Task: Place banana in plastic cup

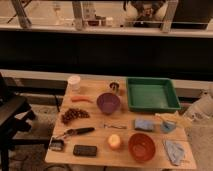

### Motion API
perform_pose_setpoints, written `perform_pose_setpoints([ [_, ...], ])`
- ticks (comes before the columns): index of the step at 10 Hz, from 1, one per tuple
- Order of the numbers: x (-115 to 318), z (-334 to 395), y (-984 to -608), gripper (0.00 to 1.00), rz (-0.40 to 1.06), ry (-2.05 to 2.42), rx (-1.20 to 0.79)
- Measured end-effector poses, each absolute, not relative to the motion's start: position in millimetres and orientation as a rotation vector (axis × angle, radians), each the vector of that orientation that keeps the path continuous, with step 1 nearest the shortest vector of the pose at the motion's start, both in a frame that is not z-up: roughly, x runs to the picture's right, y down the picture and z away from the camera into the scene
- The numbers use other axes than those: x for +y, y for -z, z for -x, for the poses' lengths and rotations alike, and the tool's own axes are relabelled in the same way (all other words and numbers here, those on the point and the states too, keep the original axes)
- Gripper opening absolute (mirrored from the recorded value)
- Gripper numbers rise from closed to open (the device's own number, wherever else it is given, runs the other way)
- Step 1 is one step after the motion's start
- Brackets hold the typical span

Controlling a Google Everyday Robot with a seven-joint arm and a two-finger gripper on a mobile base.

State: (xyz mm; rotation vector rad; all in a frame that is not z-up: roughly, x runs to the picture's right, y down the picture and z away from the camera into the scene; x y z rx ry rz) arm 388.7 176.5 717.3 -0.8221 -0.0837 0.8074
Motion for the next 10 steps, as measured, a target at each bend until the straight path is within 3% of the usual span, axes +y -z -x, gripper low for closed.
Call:
perform_pose_setpoints([
  [5, 182, -377, -731, 0.74, 0.843, -0.781, -0.048],
  [6, 181, -376, -733, 0.79, 0.84, -0.782, -0.044],
  [10, 179, -382, -738, 0.8, 0.824, -0.807, -0.021],
])
